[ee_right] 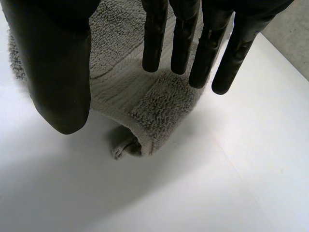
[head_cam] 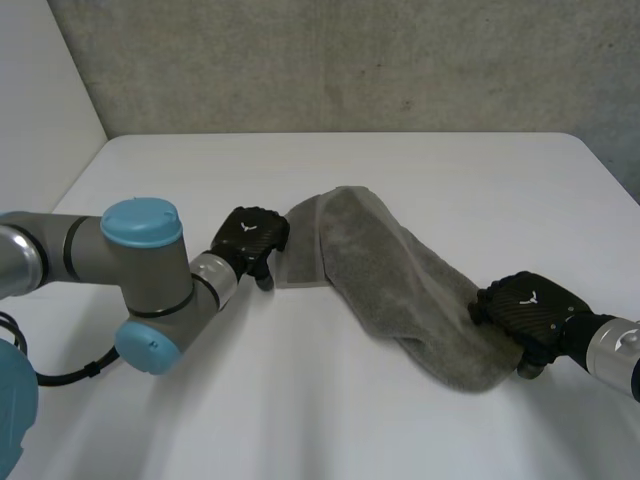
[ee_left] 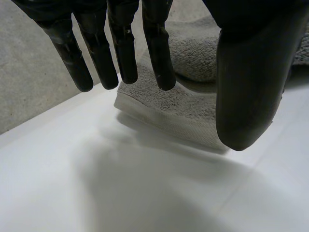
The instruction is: Fold the towel.
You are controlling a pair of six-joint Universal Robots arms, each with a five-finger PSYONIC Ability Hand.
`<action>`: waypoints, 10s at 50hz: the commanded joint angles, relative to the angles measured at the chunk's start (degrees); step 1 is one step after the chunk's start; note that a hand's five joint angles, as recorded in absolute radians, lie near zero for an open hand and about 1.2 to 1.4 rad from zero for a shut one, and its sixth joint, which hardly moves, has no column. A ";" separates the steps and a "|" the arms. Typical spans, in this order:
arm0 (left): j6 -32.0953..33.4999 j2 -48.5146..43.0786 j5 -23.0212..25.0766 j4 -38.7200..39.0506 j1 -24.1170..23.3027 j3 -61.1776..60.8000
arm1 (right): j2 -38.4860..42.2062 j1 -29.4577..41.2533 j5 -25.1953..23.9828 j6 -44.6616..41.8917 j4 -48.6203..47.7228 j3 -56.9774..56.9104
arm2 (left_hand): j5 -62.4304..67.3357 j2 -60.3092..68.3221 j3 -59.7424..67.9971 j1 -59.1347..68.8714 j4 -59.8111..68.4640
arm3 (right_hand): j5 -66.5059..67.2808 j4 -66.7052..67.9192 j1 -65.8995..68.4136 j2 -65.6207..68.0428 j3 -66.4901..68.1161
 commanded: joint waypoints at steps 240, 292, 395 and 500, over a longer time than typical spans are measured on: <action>5.27 -20.74 -0.63 -12.47 -3.73 35.41 | 1.08 -0.13 -0.06 -0.19 -0.42 0.65 | 31.20 28.91 31.43 29.57 31.53 | -2.39 -1.83 -4.31 -5.04 -1.81; -2.27 18.25 4.36 -21.34 1.71 13.43 | -19.11 -0.48 -2.34 28.61 -1.83 -14.27 | 51.78 49.48 52.01 50.15 52.11 | 52.22 52.78 50.30 49.57 52.80; -10.55 49.39 20.46 -9.83 22.28 -34.46 | -11.05 -13.49 -7.27 -2.30 28.41 -21.93 | 51.78 49.48 52.01 50.15 52.11 | 51.78 52.34 49.85 49.12 52.35; -23.12 47.49 27.67 -6.93 28.80 -28.15 | 7.74 19.64 4.07 9.39 48.89 -61.92 | 51.78 49.48 52.01 50.15 52.11 | 52.22 52.78 50.30 49.57 52.80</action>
